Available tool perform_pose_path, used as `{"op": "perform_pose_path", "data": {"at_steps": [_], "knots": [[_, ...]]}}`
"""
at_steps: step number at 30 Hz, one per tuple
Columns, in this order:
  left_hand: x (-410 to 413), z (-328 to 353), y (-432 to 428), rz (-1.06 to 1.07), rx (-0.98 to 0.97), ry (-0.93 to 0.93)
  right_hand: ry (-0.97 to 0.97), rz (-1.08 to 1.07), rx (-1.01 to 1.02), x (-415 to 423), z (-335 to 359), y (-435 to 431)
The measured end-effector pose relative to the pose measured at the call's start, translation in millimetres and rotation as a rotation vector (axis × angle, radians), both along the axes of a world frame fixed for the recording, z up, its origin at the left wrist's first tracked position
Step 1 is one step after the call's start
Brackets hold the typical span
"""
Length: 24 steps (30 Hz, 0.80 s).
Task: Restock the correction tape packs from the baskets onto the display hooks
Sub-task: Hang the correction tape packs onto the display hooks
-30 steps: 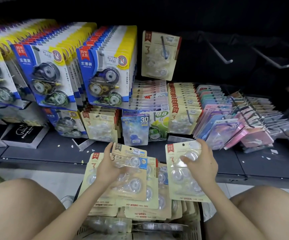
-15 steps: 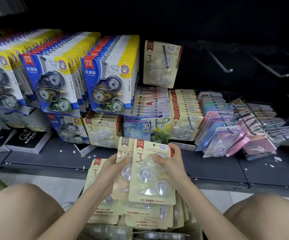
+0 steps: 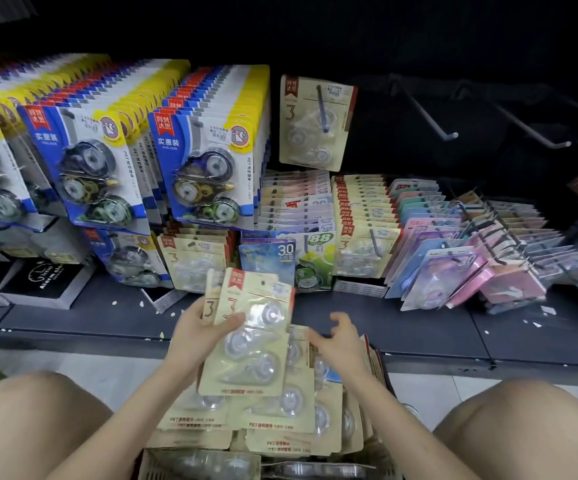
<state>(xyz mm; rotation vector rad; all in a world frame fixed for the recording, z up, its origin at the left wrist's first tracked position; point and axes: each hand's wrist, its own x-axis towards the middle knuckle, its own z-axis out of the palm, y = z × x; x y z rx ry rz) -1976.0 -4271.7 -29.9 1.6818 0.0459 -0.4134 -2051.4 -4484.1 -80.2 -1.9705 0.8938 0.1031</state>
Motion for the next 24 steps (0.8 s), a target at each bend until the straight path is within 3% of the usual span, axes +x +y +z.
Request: {"op": "perform_pose_path", "data": {"at_steps": [4, 12, 17, 21, 24], "knots": [[13.2, 7.8, 18.1, 0.069, 0.043, -0.042, 0.189, 0.143, -0.147, -2.2, -17.6, 5.3], [18.3, 17.0, 35.3, 0.071, 0.145, -0.117, 0.27, 0.205, -0.227, 16.6, -31.4, 18.6], [17.1, 19.8, 35.2, 0.036, 0.181, -0.15, 0.119, 0.081, -0.099, 16.5, -26.2, 16.5], [15.2, 27.6, 30.7, 0.017, 0.2, -0.195, -0.113, -0.118, 0.147, 10.3, -17.1, 7.0], [13.7, 38.9, 24.8, -0.01, 0.196, -0.243, -0.254, -0.19, 0.181, 8.9, 2.3, -8.4]]}}
